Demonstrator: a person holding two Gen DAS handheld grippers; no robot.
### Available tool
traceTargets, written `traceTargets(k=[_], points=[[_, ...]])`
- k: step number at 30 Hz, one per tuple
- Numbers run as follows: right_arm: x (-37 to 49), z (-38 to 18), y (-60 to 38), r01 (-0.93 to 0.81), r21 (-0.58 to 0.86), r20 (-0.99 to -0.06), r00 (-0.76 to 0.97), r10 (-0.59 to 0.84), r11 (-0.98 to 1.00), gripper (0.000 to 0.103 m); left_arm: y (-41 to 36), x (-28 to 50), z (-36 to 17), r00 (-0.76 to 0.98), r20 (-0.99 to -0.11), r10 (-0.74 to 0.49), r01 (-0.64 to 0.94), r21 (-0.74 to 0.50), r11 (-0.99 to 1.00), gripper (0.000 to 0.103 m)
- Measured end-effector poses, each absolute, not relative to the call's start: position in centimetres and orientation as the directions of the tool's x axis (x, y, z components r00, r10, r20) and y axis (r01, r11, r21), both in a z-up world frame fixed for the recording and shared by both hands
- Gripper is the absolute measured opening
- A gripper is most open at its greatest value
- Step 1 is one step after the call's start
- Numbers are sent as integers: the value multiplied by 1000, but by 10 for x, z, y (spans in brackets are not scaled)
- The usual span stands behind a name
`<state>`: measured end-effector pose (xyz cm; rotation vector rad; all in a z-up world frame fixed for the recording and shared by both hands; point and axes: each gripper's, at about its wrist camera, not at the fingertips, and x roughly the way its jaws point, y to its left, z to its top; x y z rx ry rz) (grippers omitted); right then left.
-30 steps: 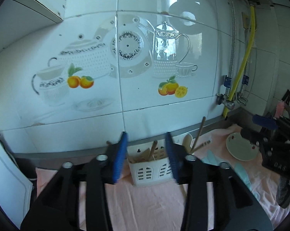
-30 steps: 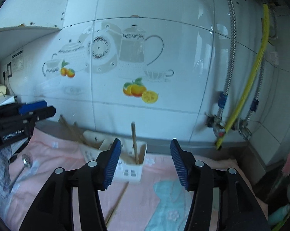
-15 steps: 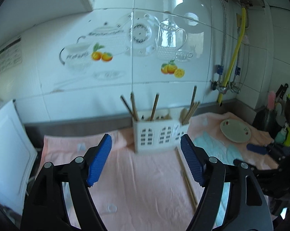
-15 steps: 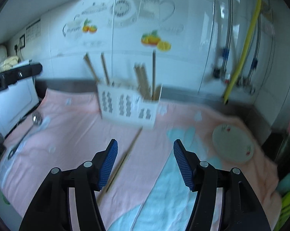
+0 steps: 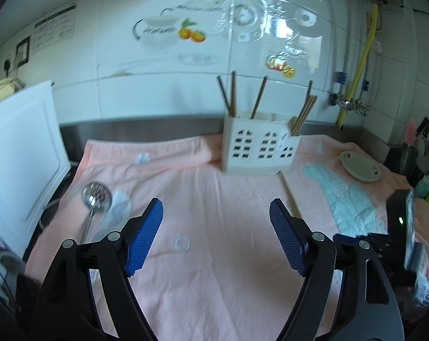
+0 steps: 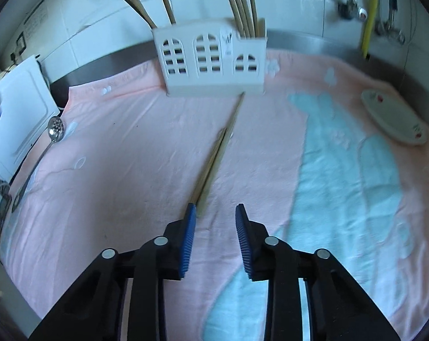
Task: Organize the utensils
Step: 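Lower the right tool onto a remaining chopstick and close on it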
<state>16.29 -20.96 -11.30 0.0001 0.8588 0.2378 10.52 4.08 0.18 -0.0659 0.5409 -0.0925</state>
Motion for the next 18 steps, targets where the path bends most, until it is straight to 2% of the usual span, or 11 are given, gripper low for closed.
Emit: traceTargets(k=[7, 18], points=[[187, -123, -201, -155, 141, -766, 608, 207, 978, 14, 65, 90, -19, 840, -538, -64, 19, -88, 996, 77], [194, -124, -193, -150, 134, -774, 601, 198, 980, 10, 72, 82, -33, 826, -559, -64, 0, -115, 993, 77]])
